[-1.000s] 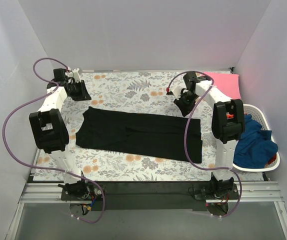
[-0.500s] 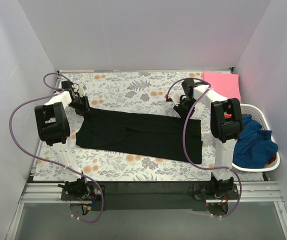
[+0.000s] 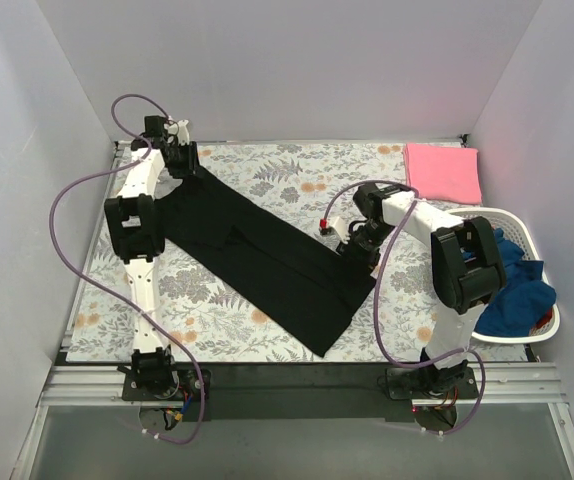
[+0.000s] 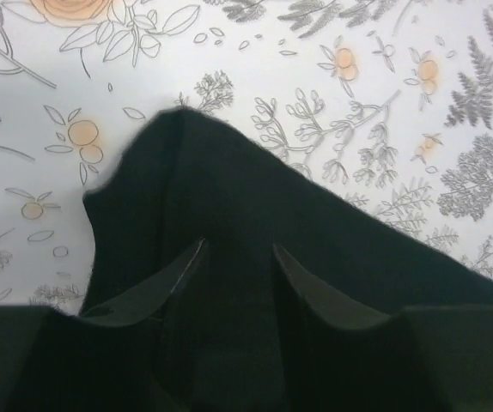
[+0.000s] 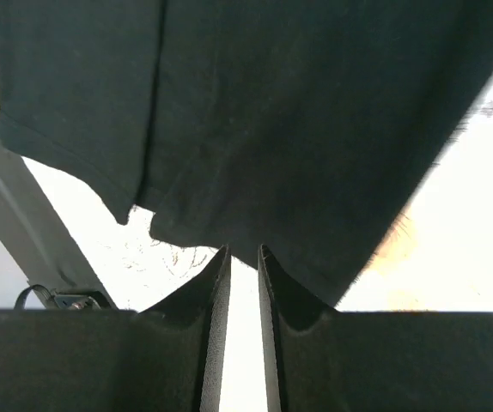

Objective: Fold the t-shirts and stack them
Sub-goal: Fold the tshirt

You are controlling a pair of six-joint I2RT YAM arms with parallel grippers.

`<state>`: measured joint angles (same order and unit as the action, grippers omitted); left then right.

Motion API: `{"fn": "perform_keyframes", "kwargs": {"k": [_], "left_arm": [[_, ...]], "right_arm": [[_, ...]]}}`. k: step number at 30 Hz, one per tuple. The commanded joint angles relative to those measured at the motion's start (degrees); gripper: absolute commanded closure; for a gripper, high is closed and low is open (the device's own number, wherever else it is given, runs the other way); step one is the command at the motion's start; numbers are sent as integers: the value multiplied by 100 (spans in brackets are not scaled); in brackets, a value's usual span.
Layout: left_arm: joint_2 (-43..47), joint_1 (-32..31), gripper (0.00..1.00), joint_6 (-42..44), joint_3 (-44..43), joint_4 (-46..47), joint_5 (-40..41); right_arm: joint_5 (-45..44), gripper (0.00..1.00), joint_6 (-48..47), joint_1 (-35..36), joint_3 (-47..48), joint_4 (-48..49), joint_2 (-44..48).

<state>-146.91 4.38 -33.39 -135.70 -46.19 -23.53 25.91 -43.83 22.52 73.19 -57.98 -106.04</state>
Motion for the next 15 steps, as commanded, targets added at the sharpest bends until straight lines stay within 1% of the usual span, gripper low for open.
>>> {"fn": "perform_keyframes", "kwargs": {"k": [1,2,3,4,6,8,11,12,14,15], "left_arm": [[1872,107,64,60,1669,820,-169],[2477,107,59,52,2131,988,-196],[2744,98,59,43,2440,1059,-309],[2956,98,58,8,2930,1042,-354],[3447,89,58,-62,3346,955,-363],[3686,80,59,-141,3899,867,-319],[3880,63,66,-238,4506,674,-231],[3889,45,70,-247,4621,604,-231],[3863,36,72,-300,4928,550,-170],[3846,10,73,-309,5009,576,-152]], "right_arm": [[284,74,59,-90,397,-250,382],[152,74,85,-90,520,-232,269],[99,74,103,-90,599,-223,181],[20,75,164,-82,670,-171,110],[-59,76,217,-55,907,-118,-153],[-244,78,252,-29,1039,-65,-442],[-437,80,287,-20,1215,58,-750],[-473,80,279,-11,1215,93,-804],[-569,81,288,-11,1154,163,-918],[-631,82,270,15,971,268,-927]]}}
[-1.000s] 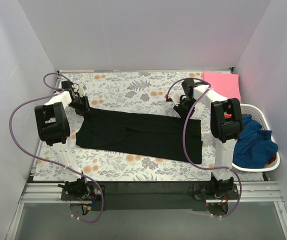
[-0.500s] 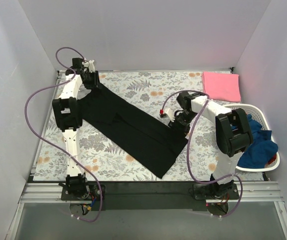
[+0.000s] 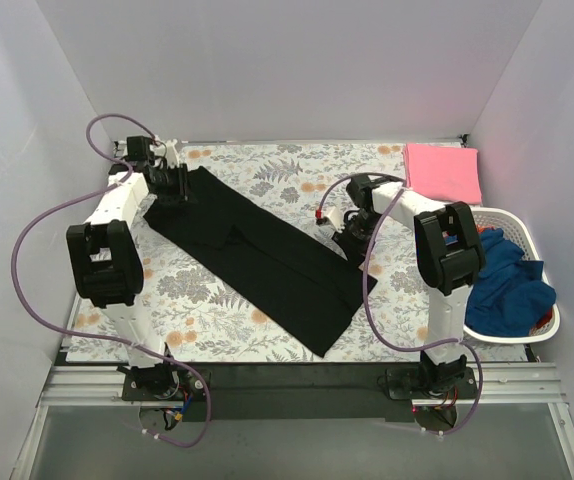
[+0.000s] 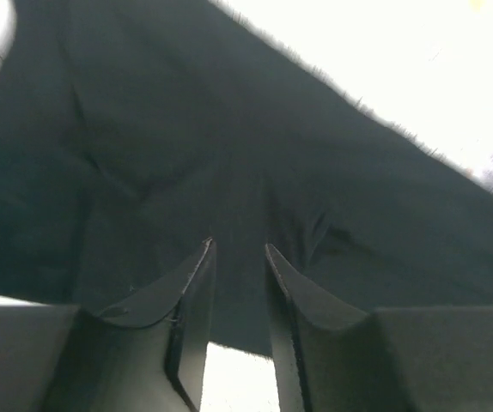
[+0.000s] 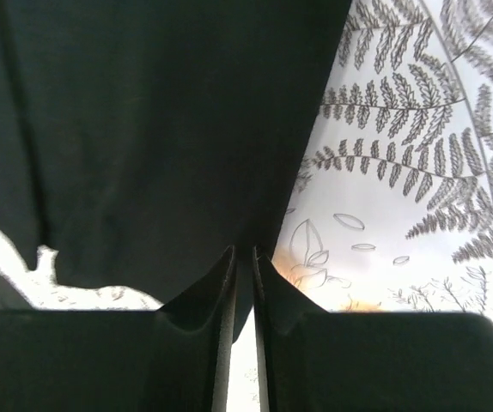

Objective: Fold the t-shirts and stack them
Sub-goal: Fold the tshirt

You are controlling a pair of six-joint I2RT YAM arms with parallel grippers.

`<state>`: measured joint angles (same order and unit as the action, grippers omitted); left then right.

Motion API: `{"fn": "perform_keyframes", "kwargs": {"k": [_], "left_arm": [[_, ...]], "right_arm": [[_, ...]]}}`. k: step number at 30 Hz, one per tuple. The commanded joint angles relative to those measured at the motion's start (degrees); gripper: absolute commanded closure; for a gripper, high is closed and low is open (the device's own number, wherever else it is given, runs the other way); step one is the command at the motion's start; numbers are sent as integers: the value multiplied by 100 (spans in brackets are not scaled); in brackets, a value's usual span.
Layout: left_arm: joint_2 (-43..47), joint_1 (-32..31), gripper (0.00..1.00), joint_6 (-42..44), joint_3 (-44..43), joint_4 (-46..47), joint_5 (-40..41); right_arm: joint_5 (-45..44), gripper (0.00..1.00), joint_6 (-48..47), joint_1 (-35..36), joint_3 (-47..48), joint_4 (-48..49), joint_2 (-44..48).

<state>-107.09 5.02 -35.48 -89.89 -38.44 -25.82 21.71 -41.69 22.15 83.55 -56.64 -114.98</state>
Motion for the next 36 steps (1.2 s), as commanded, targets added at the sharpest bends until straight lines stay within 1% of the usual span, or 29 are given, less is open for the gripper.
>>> {"fn": "perform_keyframes", "kwargs": {"k": [1,3,4,6,8,11,12,13,15,16,17,18,19,20,21,22,24,25,26,27,28,29,30,32,33,34,36], "left_arm": [[-180,-71,73,-125,515,-182,121],[-312,-141,73,-152,595,-182,288],[-417,-150,76,-152,578,-217,358],[-716,-185,76,-143,508,-226,446],[-1075,-299,77,-125,402,-208,499],[-1620,-423,78,-99,-115,-234,596],[-2083,-762,79,-73,-334,-365,640],[-2306,-852,79,-64,-946,-453,605],[-2998,-1081,79,-73,-1694,-707,482],[-3228,-1134,79,-134,-2447,-779,212],[-3422,-1230,79,-195,-2898,-840,70],[-3789,-1249,77,-335,-3294,-954,-88],[-3924,-1275,74,-432,-3664,-999,-98],[-4021,-1275,71,-503,-4346,-1017,-107],[-4065,-1266,65,-547,-4562,-1026,-107],[-3979,-1266,62,-573,-4668,-991,-107],[-3611,-1249,58,-521,-4268,-650,-133],[-3069,-1240,55,-503,-4004,-491,-116],[-2794,-1240,52,-408,-3732,-315,-185],[-2521,-1240,50,-363,-3129,-9,-256],[-2214,-1240,48,-354,-2870,124,-274],[-1776,-1240,45,-423,-2607,282,-309],[-1563,-1240,45,-433,-2239,275,-379],[-1142,-1240,45,-468,-1868,232,-511],[-1034,-1240,44,-573,-1466,223,-503],[-946,-1240,45,-600,-1296,188,-546],[-753,-1240,49,-696,-936,143,-512]], "right_arm": [[-290,83,56,70,-162,197,-16],[-326,83,47,105,-408,328,10],[-317,83,56,149,-688,364,80],[-273,83,108,210,-979,495,203],[-212,84,170,394,-1506,610,423],[95,83,319,719,-2166,760,669],[157,84,354,833,-2289,777,722],[279,84,433,1078,-2386,804,818],[482,84,486,1334,-2633,795,933],[718,84,521,1605,-2694,795,1081],[825,84,583,1721,-2729,786,1152],[982,83,635,1835,-2686,760,1240],[1288,82,671,1837,-2616,725,1285],[1344,82,758,1828,-2529,664,1302],[1353,81,768,1793,-2241,620,1320],[1336,78,777,1740,-2090,558,1364],[1388,76,855,1565,-1538,488,1399],[1492,74,899,1355,-1308,470,1382],[1537,73,934,1257,-1115,452,1364],[1581,71,952,1169,-939,452,1347],[1590,70,996,1047,-537,461,1259],[1582,70,1005,1011,-341,470,1189],[1547,69,1014,967,-96,496,1110],[1301,69,1040,940,642,531,733],[1109,69,1110,914,915,549,357],[1055,70,1145,888,1474,558,162],[967,71,1233,817,1961,593,-207]]}}
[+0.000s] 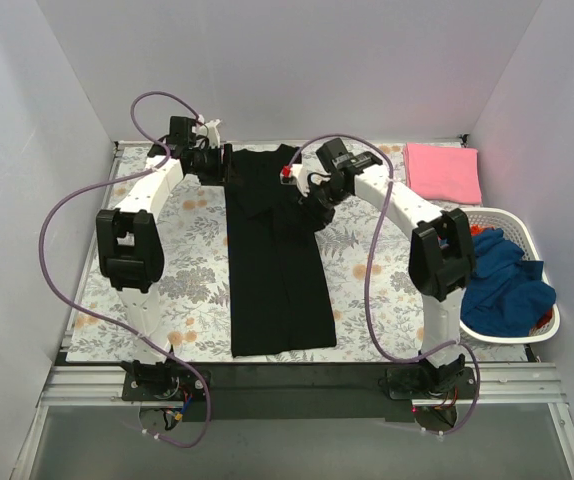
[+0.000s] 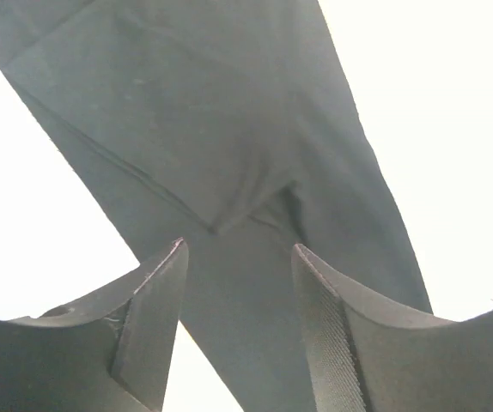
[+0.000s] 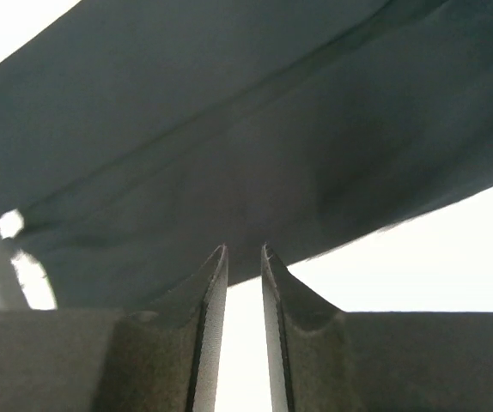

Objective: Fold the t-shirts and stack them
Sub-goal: Fold the tshirt

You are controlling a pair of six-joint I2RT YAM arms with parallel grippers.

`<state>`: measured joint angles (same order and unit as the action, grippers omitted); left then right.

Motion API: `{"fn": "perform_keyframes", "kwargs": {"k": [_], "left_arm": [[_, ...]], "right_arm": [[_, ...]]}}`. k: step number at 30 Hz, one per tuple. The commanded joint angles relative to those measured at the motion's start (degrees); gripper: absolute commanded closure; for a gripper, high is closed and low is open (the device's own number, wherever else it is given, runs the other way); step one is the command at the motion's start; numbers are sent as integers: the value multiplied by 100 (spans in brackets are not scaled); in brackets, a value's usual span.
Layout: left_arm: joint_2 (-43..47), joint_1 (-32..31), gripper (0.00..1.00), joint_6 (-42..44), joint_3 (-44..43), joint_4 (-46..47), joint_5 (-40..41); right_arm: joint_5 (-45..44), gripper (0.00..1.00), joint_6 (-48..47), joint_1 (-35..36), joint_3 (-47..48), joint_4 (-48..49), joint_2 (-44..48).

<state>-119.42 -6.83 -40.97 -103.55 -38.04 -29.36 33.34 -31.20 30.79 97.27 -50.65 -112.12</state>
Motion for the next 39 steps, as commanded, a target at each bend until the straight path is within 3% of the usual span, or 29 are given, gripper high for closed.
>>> {"fn": "perform_keyframes", "kwargs": {"k": [1,5,10,16,24,34,38,39], "left_arm": [[524,-55,50,-148,736,113,-166],[542,-55,55,-139,1407,340,-306],[34,-55,59,-157,1443,561,-245],[-608,-64,60,-96,881,579,-114],[-1689,-90,62,-104,55,271,-69],[-2296,-108,61,-218,-1027,95,-148],[-2130,-108,52,-157,-1325,113,-17],[-2069,-108,50,-122,-1413,104,1]], "right_arm": [[-249,72,245,-64,843,20,-835],[-355,74,360,-64,1757,186,-1488],[-486,73,597,-73,1901,766,-1796],[-661,74,1352,-125,978,2278,-1664],[-1163,73,1845,-423,1083,2376,-2261],[-1137,74,1855,-908,1145,2420,-2412],[-699,67,1828,-925,1162,2385,-2175],[-480,60,1854,-917,1188,2350,-1974]]}}
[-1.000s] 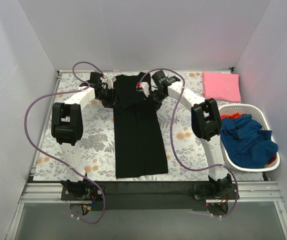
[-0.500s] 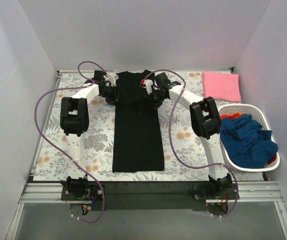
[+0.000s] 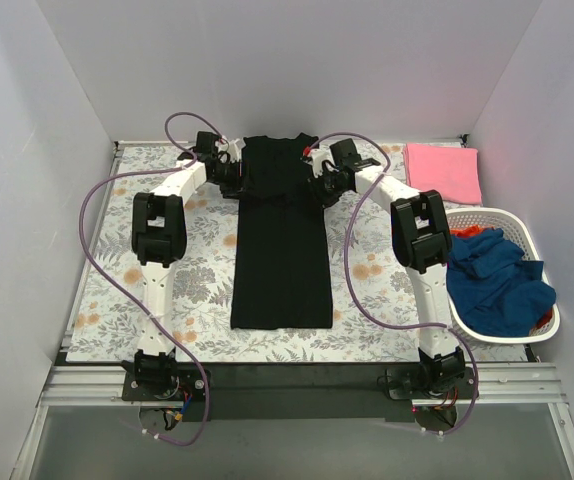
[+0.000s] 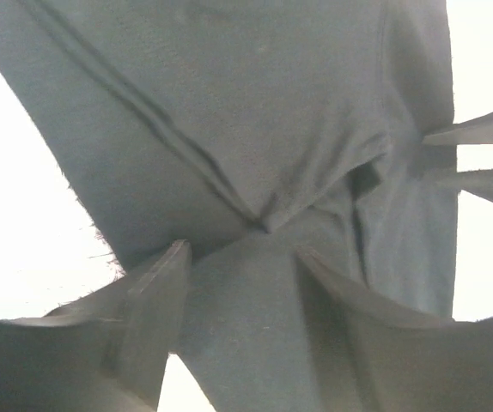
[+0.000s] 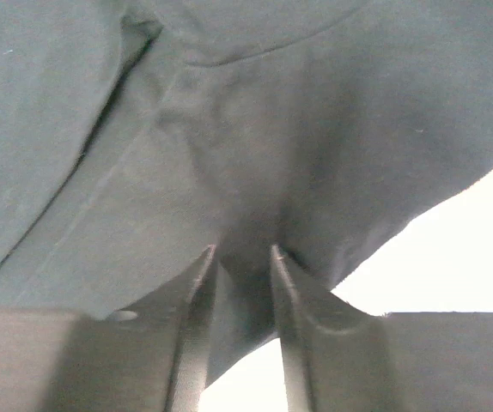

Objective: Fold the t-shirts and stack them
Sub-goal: Fold the tshirt

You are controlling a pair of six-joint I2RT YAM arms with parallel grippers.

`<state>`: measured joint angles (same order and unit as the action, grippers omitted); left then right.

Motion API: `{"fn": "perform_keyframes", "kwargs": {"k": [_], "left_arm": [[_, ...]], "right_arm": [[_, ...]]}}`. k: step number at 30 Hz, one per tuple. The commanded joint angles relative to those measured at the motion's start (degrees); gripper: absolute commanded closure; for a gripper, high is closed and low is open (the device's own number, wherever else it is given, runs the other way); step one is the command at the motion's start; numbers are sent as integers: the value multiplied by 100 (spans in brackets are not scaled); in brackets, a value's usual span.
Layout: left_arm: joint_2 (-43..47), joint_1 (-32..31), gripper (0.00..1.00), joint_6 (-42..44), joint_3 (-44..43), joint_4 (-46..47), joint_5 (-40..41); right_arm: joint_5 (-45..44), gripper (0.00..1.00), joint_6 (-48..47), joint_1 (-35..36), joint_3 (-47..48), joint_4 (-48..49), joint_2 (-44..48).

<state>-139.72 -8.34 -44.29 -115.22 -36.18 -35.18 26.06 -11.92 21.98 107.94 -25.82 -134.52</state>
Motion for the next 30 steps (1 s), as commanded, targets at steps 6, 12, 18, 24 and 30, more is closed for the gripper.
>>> {"fn": "perform_keyframes", "kwargs": {"k": [6,12,18,24,30], "left_arm": [[1225,43,13,913,-407,-223,345],[3569,43,11,1326,1280,1085,223],[5005,34,9,2299,2767,985,-470],[6605,-19,11,4855,5041,-783,-1386],[7968,-686,26,6282,7361,-890,-789]], "right_arm": [[356,26,-757,-27,298,-415,1690],[48,4,-1734,-18,8,-415,3097],[276,2,-2661,148,-517,-1158,3984],[-339,6,-3333,1299,-2511,-1760,5162],[-567,28,-3484,2512,-4956,-1233,5805]]}}
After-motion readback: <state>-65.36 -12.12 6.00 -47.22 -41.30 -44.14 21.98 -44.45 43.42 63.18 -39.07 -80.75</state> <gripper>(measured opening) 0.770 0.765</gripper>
